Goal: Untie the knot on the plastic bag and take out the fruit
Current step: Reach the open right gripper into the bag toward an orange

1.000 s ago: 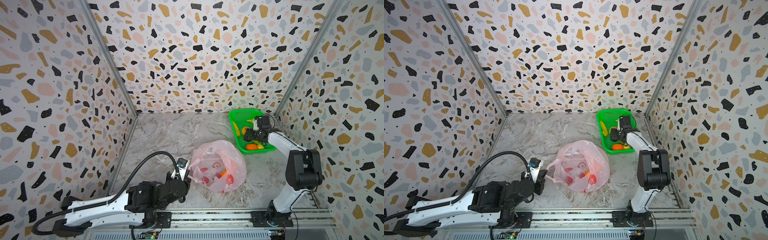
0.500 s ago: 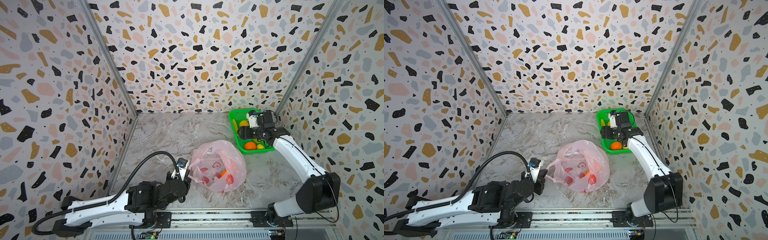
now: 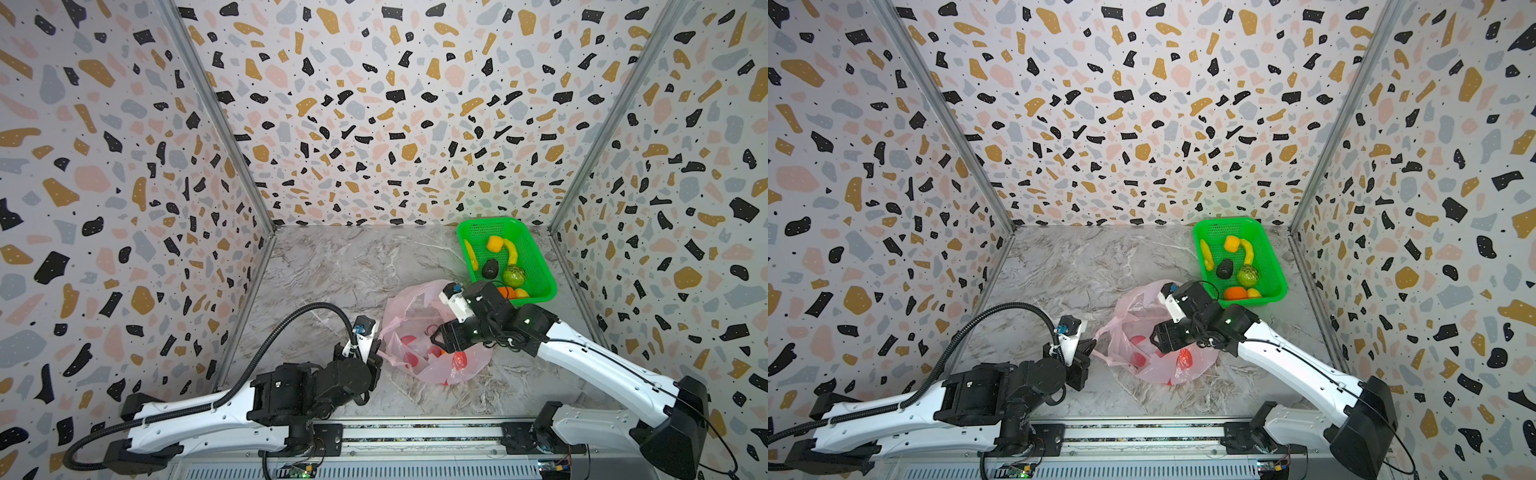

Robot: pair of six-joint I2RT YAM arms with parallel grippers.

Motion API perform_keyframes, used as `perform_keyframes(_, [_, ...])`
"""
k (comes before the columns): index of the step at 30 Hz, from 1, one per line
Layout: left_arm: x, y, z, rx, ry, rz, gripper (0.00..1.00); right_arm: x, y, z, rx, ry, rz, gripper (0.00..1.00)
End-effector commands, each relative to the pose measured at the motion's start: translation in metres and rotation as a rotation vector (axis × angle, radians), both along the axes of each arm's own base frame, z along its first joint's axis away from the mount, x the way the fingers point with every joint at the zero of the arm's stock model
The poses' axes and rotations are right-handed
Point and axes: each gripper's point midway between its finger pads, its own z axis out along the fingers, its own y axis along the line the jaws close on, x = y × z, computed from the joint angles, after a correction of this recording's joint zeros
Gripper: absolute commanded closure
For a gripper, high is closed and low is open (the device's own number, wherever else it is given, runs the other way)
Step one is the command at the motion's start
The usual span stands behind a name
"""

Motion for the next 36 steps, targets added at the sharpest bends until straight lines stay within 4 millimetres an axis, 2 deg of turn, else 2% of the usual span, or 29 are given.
perform_keyframes(1, [-0.001,-0.004,0.001,-0.012,-0.007,-0.014,1.00,0.010,0.024,0.000,0.035,-0.038,-0.014,0.27])
perform_keyframes(4, [-0.001,-0.004,0.000,-0.011,-0.004,-0.015,1.00,0.019,0.034,-0.015,-0.017,-0.071,-0.010,0.27])
perform_keyframes(8, [-0.001,-0.004,0.000,-0.014,-0.006,-0.012,1.00,0.025,0.029,-0.046,-0.131,-0.058,-0.014,0.23])
perform_keyframes(10, [-0.001,-0.003,0.000,-0.013,-0.006,-0.013,1.00,0.020,0.023,-0.064,-0.188,-0.026,-0.002,0.20])
perform_keyframes(12, [-0.001,-0.002,0.000,-0.014,-0.006,-0.010,1.00,0.015,0.013,-0.073,-0.249,-0.017,-0.011,0.14])
perform_keyframes(15, [-0.001,-0.001,-0.001,-0.015,-0.005,-0.009,1.00,0.007,-0.001,-0.073,-0.311,-0.028,-0.042,0.04])
perform_keyframes(17, [-0.001,-0.001,-0.002,-0.017,-0.004,-0.010,1.00,-0.001,-0.007,-0.076,-0.310,-0.006,-0.050,0.03])
perform_keyframes(25, [-0.001,0.000,-0.003,-0.016,-0.004,-0.011,1.00,-0.030,-0.029,-0.115,-0.345,0.116,-0.054,0.02])
perform_keyframes(30, [-0.002,-0.001,-0.004,-0.019,-0.002,-0.014,1.00,-0.027,-0.028,-0.111,-0.345,0.098,-0.055,0.02])
perform_keyframes(36, [-0.002,-0.004,-0.005,-0.010,0.000,-0.022,1.00,-0.002,0.003,-0.066,-0.246,-0.003,-0.051,0.02])
